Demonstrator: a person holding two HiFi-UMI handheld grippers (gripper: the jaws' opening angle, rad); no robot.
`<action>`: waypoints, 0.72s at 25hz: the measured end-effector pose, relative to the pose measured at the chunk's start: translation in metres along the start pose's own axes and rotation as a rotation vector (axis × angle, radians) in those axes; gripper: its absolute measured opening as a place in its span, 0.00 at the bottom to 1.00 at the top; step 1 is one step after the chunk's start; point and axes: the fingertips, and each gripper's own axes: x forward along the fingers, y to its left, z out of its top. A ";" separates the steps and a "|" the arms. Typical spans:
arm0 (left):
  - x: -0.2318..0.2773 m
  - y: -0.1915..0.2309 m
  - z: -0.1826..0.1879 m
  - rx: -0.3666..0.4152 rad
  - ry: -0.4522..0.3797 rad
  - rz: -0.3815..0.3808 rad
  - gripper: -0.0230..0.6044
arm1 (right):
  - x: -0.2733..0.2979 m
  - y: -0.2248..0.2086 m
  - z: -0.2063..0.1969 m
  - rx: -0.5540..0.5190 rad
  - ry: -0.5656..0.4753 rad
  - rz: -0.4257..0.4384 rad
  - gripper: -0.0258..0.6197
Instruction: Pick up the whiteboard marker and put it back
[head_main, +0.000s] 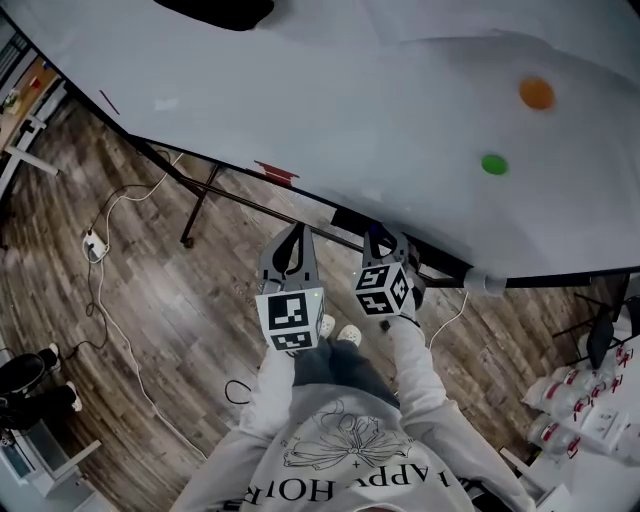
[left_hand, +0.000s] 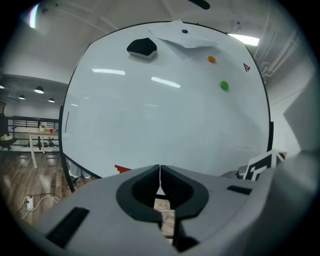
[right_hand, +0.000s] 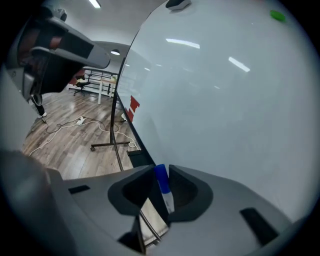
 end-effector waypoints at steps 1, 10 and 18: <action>-0.001 0.001 -0.001 -0.002 0.001 0.004 0.05 | 0.003 0.003 -0.002 -0.015 0.005 0.007 0.18; -0.009 0.007 -0.011 -0.015 0.008 0.028 0.05 | 0.019 0.016 -0.019 0.057 0.037 0.086 0.23; -0.018 0.001 -0.002 -0.010 -0.010 0.024 0.05 | -0.010 0.003 0.000 0.186 -0.064 0.062 0.17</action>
